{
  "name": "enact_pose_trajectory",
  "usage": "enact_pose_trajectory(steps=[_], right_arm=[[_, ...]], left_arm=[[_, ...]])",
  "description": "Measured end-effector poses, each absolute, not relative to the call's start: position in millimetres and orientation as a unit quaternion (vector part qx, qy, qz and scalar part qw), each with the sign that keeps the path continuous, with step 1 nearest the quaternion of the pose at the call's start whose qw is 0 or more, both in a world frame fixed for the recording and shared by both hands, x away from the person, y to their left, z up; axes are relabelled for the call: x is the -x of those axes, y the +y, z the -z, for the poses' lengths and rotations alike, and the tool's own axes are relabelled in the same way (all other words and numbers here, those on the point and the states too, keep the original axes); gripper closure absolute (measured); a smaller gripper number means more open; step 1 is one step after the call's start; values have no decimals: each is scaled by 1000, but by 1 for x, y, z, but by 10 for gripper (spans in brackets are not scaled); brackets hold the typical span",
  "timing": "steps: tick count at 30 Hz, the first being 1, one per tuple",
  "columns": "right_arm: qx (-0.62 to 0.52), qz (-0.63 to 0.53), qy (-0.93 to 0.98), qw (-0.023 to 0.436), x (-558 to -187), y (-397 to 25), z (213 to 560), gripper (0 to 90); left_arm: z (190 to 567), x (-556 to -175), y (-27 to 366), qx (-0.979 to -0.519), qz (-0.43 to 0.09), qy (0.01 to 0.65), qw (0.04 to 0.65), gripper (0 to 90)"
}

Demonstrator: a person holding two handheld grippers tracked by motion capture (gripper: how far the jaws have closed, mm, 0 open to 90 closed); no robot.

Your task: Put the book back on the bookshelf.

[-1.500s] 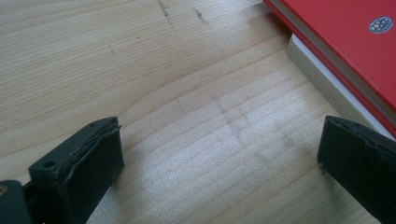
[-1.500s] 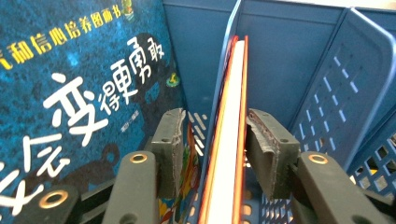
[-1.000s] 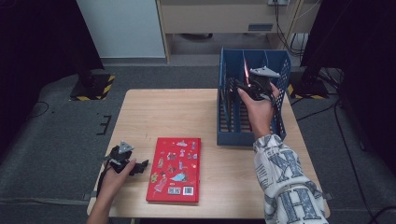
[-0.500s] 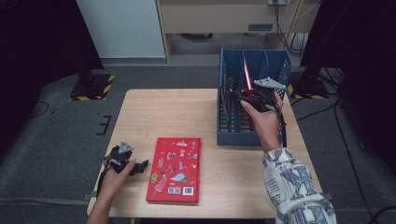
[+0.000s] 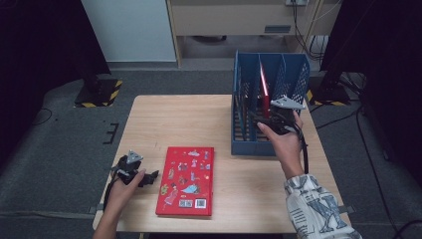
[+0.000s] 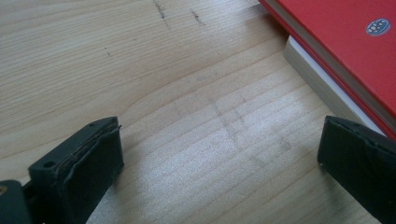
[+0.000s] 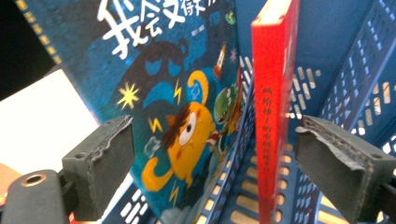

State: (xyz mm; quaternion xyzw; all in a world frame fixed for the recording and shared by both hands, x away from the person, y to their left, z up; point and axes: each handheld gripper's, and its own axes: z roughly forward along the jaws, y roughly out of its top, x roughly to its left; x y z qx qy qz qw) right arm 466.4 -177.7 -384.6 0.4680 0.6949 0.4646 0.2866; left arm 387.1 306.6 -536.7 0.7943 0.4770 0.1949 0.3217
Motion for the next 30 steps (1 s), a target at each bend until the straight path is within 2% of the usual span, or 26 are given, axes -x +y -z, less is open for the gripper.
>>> enact_pose_trajectory(steps=[17,30], right_arm=[[-458,-473,708,256,-434,-182,414,93],[-425,-480,735,219,-412,-159,434,98]], left_arm=[[537,-388,306,-792,-197,481,320,0],[536,-389,308,-791,-194,482,324,0]])
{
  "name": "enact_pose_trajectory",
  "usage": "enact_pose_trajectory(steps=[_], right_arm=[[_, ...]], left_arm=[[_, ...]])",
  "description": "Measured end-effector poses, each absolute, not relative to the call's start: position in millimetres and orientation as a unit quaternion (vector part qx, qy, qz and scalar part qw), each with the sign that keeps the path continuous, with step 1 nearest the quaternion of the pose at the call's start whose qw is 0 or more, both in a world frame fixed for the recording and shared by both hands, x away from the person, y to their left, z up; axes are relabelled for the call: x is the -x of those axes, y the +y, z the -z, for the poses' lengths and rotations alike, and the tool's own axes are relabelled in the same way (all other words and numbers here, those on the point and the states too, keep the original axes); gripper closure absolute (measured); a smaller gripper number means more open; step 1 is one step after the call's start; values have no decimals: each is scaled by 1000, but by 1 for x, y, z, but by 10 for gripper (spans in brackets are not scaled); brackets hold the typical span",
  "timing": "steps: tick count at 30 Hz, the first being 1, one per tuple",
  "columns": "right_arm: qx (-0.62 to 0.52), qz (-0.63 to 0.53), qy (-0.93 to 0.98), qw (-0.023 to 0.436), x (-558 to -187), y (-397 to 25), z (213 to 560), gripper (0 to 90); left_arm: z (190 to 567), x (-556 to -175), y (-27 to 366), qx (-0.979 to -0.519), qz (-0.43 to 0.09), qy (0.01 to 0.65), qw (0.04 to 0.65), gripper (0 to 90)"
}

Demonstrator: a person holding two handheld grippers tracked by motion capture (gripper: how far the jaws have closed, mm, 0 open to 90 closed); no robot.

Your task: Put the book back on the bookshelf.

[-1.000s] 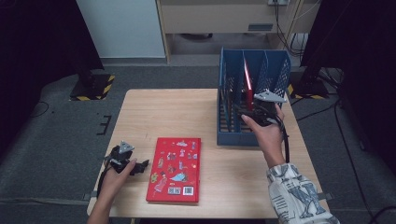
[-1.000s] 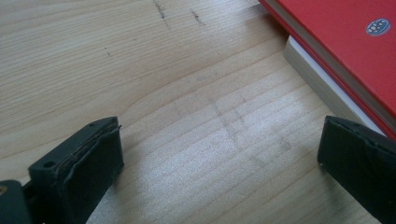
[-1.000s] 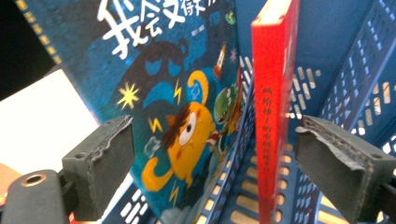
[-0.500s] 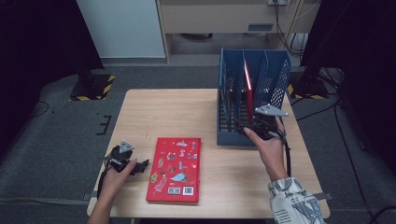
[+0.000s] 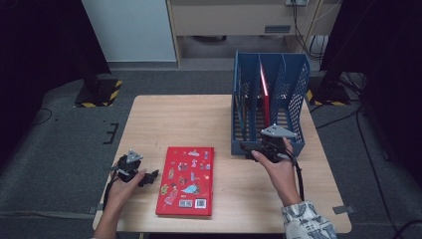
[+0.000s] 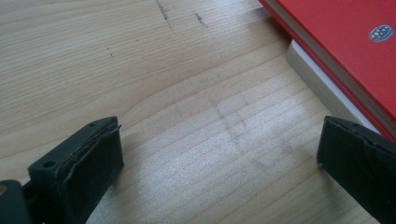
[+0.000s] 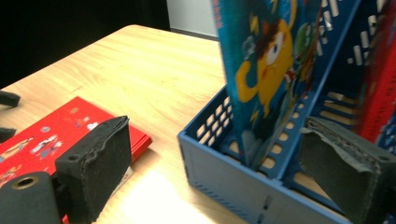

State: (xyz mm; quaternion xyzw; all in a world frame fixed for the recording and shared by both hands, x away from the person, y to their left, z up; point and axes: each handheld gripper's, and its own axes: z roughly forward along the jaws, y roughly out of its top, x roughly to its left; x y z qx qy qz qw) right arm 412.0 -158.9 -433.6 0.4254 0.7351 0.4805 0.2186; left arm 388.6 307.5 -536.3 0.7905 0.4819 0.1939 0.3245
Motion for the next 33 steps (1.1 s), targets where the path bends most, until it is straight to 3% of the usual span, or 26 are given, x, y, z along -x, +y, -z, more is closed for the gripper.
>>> enact_pose_trajectory(steps=[17,33], right_arm=[[-373,-459,790,158,-386,-99,464,125],[-323,-432,839,70,-376,-57,495,111]], left_arm=[[517,-380,311,-763,-192,484,383,51],[510,-374,275,-792,-159,436,396,52]])
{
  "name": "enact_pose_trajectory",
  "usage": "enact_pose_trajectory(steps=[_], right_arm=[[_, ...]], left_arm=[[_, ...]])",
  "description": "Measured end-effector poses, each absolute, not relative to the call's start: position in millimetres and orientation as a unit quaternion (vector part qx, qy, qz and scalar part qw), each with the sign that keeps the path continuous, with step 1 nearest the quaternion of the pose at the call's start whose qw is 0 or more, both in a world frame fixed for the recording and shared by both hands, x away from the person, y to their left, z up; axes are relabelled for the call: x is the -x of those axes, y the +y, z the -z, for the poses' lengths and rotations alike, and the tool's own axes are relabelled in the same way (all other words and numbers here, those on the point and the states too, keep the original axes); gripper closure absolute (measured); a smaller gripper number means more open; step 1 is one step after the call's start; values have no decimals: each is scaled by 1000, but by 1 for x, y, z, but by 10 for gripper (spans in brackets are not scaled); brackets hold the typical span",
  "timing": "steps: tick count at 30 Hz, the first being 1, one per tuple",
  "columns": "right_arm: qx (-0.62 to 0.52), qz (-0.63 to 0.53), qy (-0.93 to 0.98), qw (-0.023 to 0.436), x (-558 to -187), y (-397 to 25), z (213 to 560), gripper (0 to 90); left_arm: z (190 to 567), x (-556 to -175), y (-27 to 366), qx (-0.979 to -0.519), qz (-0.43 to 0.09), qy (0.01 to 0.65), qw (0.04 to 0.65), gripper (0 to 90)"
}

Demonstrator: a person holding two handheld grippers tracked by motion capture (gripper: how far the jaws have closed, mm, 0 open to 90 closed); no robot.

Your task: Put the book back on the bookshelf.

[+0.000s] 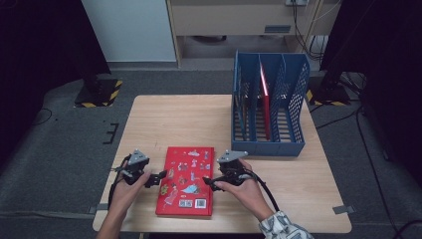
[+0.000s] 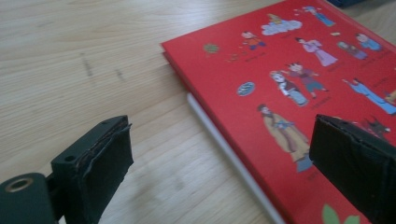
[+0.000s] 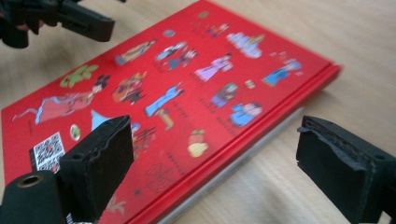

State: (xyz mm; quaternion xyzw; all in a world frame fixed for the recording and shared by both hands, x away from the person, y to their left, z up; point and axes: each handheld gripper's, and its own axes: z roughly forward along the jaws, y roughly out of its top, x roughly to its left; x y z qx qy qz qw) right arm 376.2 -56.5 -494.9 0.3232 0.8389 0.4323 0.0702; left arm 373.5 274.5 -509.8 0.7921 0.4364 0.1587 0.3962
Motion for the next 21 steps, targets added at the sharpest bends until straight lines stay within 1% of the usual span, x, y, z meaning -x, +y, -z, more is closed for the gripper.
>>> enact_pose_trajectory(steps=[5,9,19,20,21], right_arm=[[-320,-421,848,46,-374,-48,506,100],[-313,-412,855,41,-372,-41,511,94],[-318,-401,858,46,-375,-36,520,77],[-319,-398,859,43,-376,-37,521,68],[-327,-401,855,31,-378,-37,523,60]], left_arm=[[514,-374,261,-811,-141,417,386,49],[518,-376,257,-814,-131,415,384,47],[522,-377,253,-819,-108,412,384,38],[522,-378,253,-819,-105,414,384,38],[523,-378,253,-818,-102,415,385,38]])
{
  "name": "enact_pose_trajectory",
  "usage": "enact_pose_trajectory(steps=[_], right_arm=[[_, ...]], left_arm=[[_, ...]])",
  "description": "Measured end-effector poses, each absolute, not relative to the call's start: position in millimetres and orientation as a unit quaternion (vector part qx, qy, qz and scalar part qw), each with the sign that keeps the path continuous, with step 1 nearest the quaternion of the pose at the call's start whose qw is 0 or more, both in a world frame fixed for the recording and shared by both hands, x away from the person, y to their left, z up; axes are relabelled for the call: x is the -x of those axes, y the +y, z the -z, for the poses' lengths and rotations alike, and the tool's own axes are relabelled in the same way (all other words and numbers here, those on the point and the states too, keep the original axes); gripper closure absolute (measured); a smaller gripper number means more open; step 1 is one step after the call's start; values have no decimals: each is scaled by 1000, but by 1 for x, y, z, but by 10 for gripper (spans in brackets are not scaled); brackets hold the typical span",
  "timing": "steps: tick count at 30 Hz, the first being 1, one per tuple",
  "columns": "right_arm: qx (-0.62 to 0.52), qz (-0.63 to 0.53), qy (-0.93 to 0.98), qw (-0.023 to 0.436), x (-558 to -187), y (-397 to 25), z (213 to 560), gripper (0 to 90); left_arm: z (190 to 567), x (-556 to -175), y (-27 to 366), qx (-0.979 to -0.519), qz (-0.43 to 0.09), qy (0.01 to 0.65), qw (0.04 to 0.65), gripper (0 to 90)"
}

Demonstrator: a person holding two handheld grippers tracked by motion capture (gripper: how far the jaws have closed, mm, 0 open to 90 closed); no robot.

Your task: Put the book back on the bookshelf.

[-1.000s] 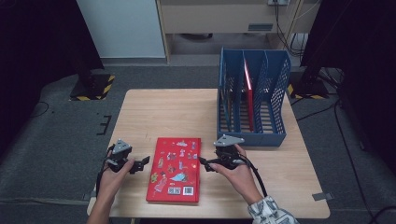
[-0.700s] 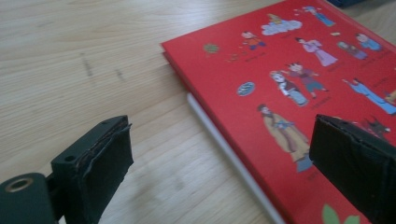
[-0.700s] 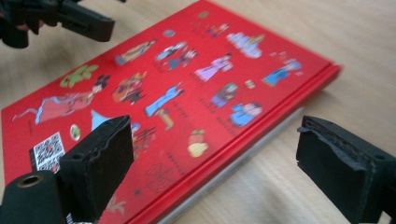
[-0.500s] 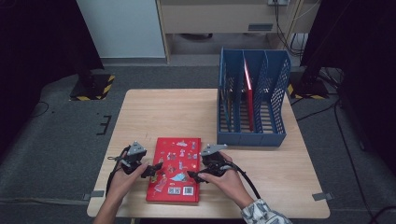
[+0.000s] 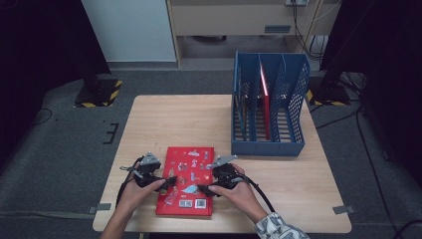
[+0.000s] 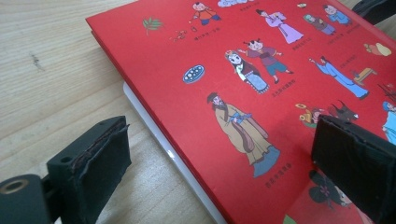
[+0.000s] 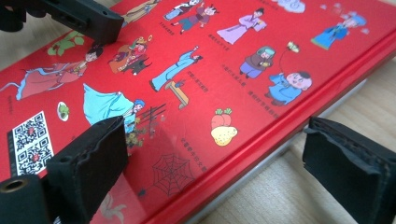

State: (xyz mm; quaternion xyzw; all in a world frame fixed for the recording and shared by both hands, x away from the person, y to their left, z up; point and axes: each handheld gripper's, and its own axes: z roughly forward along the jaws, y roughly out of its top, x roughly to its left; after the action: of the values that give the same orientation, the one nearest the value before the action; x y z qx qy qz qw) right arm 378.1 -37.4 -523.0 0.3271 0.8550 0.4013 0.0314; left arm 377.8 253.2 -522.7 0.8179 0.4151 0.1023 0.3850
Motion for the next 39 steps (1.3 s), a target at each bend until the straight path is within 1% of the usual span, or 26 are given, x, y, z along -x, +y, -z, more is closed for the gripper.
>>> enact_pose_trajectory(steps=[8,16,25,30,31,32,33,36,39], right_arm=[[-334,-406,851,13,-385,-38,528,21],[-334,-410,849,5,-389,-38,530,4],[-329,-420,846,-1,-392,-40,533,1],[-327,-414,850,2,-393,-41,530,29],[-325,-416,850,4,-393,-41,530,52],[-325,-419,848,11,-392,-41,528,102],[-324,-436,839,46,-390,-41,522,188],[-322,-444,835,46,-391,-37,513,179],[-322,-443,836,44,-392,-36,513,170]], left_arm=[[525,-378,252,-818,-75,415,390,39],[527,-378,251,-817,-53,416,395,39],[529,-379,252,-815,-49,419,399,24],[529,-379,252,-816,-49,416,399,23],[529,-379,252,-817,-49,414,399,23],[529,-379,252,-816,-48,416,398,17],[529,-379,252,-817,-50,414,398,17],[529,-379,253,-817,-50,414,398,15],[529,-378,253,-815,-48,417,400,16]])
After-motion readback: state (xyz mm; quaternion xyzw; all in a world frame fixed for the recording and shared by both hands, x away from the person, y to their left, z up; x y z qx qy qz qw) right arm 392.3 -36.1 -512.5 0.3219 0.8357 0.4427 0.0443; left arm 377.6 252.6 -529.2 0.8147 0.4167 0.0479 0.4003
